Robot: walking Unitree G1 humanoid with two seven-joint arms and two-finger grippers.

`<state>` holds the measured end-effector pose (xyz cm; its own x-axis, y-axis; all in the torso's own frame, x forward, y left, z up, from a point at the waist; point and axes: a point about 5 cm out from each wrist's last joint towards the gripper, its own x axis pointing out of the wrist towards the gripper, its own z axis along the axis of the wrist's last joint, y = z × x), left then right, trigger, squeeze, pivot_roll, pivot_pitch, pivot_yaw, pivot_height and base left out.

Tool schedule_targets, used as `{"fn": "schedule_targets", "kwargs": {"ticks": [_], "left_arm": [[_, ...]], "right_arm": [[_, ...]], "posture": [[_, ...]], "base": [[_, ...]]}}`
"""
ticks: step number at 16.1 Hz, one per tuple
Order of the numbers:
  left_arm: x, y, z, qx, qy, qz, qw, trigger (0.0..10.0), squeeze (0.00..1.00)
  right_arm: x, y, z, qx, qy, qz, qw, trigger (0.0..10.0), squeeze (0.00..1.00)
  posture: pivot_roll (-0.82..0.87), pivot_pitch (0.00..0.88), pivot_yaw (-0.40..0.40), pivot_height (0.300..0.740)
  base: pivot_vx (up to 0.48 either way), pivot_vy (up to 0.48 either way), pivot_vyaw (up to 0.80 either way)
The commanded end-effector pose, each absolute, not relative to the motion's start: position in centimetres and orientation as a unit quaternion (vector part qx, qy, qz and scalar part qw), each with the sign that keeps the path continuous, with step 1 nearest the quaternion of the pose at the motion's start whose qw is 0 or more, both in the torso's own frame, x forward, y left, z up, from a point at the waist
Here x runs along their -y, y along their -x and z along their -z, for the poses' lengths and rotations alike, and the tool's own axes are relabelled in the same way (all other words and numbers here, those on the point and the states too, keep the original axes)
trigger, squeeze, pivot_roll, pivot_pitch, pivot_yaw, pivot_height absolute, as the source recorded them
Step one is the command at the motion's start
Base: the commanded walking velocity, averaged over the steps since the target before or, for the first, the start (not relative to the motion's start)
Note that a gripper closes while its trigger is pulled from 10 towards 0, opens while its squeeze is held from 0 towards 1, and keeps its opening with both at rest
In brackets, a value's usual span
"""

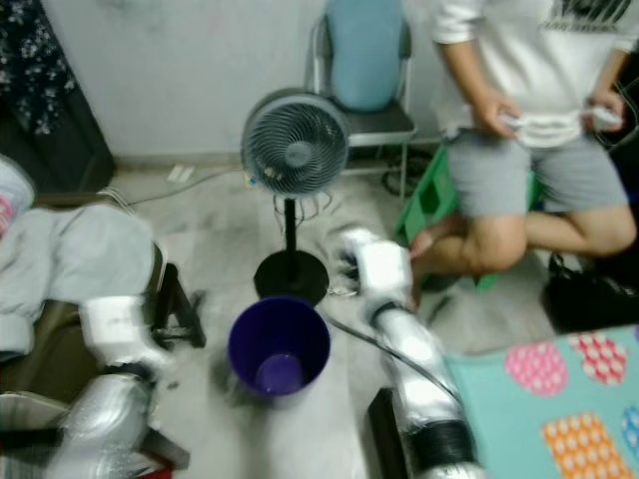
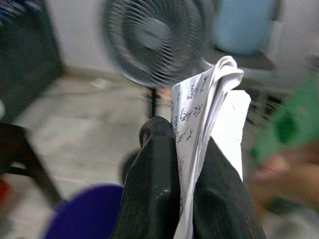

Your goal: Clean up the room

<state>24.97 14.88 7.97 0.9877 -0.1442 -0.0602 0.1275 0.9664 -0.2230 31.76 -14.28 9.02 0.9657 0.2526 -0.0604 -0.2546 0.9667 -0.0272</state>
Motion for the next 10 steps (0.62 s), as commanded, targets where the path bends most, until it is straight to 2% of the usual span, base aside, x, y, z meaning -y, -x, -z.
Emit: {"fn": "schedule_targets", "kwargs": {"ticks": [1,3,6,10], "left_arm": [[-16.30,-24.72,-7.91,-0.040,0.097,0.050,0.993,10.0,0.00],[-16.35,-24.77,-7.89,-0.041,0.096,0.049,0.993,10.0,0.00],[-16.47,-24.80,-7.86,-0.043,0.094,0.042,0.994,10.0,0.00],[-16.55,-24.84,-7.84,-0.045,0.091,0.042,0.994,10.0,0.00]], "right_arm": [[12.79,-32.12,-9.81,-0.014,0.008,-0.146,0.989,10.0,0.00],[12.76,-32.17,-9.81,-0.014,0.008,-0.146,0.989,10.0,0.00],[12.68,-32.16,-9.84,-0.012,0.010,-0.149,0.989,10.0,0.00],[12.54,-32.17,-9.87,-0.010,0.012,-0.152,0.988,10.0,0.00]], "posture": [[-0.06,0.118,-0.078,0.740],[-0.06,0.119,-0.077,0.740],[-0.06,0.118,-0.076,0.740],[-0.06,0.115,-0.074,0.740]], "base": [[0.371,0.000,0.00],[0.315,0.000,0.00],[0.000,0.000,0.00],[0.000,0.000,0.73]]}}
